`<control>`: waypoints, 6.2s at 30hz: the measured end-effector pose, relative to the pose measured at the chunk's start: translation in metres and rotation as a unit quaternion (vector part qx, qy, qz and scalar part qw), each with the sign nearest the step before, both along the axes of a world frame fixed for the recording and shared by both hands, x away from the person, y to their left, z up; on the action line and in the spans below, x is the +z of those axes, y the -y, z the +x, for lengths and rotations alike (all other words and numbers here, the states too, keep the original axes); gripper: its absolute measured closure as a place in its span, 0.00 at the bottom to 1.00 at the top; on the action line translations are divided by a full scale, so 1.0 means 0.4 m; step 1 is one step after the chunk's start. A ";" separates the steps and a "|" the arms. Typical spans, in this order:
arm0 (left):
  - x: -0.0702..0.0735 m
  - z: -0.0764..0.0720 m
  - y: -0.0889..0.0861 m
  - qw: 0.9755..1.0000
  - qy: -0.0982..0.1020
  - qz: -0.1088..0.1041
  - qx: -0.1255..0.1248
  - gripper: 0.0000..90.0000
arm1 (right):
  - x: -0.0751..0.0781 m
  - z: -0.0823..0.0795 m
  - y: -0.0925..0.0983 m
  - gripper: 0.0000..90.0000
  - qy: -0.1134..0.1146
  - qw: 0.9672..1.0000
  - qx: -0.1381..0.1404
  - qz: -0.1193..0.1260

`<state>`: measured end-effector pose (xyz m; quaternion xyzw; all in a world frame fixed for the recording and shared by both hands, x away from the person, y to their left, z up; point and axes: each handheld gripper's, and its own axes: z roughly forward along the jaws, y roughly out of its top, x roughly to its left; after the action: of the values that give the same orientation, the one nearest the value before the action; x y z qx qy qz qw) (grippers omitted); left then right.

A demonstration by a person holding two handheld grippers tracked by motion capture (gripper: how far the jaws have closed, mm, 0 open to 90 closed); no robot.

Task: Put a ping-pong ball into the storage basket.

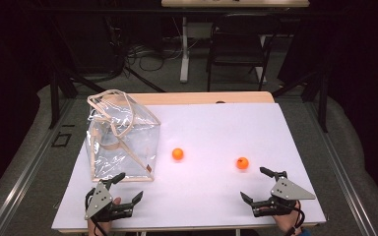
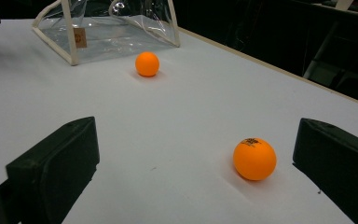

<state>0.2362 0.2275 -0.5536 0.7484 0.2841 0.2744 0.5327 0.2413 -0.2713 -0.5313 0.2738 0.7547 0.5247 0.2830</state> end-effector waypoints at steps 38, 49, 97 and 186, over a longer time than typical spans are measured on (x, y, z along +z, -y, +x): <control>0.001 0.003 0.006 1.000 -0.001 0.004 -0.010 0.18 | 0.010 0.015 -0.002 0.00 -0.033 0.999 -0.010 -0.012; 0.001 0.004 0.006 1.000 -0.001 0.005 -0.011 0.18 | 0.019 0.034 -0.010 0.00 -0.041 0.999 -0.009 -0.020; 0.001 0.004 0.010 1.000 0.000 0.006 -0.017 0.18 | 0.037 0.166 -0.039 0.00 -0.116 0.992 -0.032 -0.026; 0.003 0.006 0.009 1.000 0.002 0.008 -0.018 0.18 | -0.033 0.278 -0.052 0.56 -0.222 0.965 -0.098 -0.100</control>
<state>0.2386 0.2238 -0.5524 0.7571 0.2674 0.2689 0.5319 0.3527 -0.2504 -0.5445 0.4263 0.8170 0.3421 0.1839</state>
